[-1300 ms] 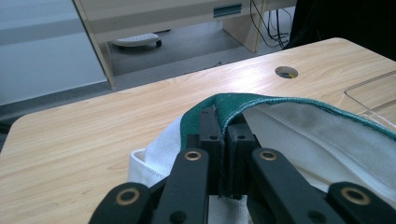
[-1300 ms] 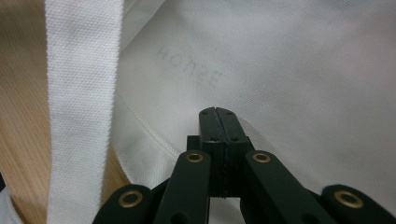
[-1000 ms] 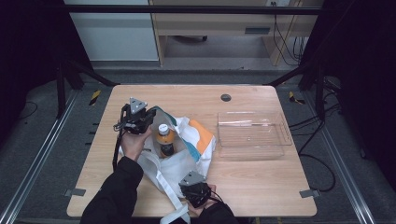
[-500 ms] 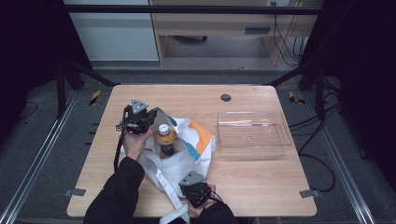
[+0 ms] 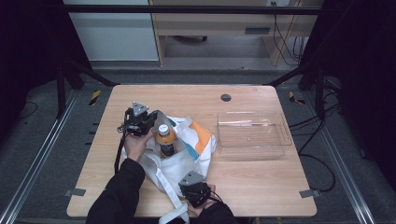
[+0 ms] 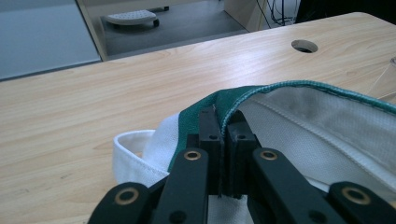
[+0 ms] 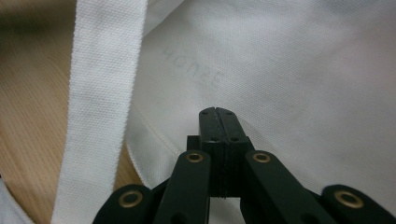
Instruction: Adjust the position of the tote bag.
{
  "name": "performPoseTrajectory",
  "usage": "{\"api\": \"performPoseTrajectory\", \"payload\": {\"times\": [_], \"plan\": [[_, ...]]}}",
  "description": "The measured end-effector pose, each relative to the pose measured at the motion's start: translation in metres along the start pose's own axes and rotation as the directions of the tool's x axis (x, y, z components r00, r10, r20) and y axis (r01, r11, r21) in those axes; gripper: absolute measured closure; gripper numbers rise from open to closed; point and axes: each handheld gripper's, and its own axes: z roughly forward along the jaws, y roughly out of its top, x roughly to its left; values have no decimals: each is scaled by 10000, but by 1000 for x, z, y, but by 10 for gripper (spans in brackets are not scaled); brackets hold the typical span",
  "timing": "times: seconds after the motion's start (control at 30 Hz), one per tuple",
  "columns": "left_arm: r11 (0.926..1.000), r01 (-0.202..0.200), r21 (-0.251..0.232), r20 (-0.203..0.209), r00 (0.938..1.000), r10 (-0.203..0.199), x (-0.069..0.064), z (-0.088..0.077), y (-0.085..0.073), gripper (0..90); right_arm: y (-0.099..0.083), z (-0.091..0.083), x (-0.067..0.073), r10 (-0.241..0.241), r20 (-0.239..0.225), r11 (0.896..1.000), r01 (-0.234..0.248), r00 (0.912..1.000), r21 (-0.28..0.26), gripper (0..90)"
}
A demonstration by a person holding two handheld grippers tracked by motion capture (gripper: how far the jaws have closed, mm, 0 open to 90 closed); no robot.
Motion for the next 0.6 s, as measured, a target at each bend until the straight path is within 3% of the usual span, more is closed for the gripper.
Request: {"api": "performPoseTrajectory", "payload": {"times": [0.23,0.33,0.6], "plan": [[9988,-53,479,6,10000,53,0,13,-10,869,0,0,0,-1,-13,10000,1,10000,-5,900],[9991,154,394,139,9998,-159,2,14,-12,866,0,0,0,31,-19,10000,-31,10000,-3,900],[9994,57,338,152,9999,-62,2,12,-10,814,0,0,0,41,-19,10000,-41,10000,-19,900]]}}
